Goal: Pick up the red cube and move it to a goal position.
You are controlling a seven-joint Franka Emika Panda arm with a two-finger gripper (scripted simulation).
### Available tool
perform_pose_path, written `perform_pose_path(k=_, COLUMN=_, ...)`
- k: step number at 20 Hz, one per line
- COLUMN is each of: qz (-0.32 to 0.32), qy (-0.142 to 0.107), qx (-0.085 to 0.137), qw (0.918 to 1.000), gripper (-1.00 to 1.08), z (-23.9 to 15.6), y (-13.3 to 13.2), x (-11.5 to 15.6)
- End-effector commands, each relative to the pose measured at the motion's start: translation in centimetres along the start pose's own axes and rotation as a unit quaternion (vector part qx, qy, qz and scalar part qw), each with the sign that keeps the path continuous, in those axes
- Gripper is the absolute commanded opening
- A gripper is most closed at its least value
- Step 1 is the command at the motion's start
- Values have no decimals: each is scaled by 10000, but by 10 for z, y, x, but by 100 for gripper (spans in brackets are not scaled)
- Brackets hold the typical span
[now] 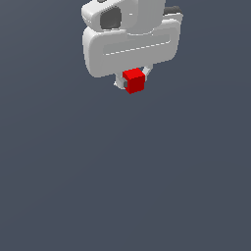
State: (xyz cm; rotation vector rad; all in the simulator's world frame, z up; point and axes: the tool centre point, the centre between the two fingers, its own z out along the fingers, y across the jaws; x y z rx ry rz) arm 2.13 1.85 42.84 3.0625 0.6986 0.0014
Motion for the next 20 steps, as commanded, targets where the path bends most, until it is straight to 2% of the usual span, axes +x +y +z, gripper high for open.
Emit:
perform_pose_path(k=1, qz=0, qy=-4, qx=2, qw=10000, gripper=-100, z=-23, y=-4, x=-1)
perform_pose_path(k=10, qz=4, qy=-4, qx=3, qw=10000, gripper=-100, z=-73, y=-11, x=-2)
perform_pose_path(k=20, qz=4, qy=-4, qx=3, qw=10000, gripper=-100, z=-87, y=-12, x=-1)
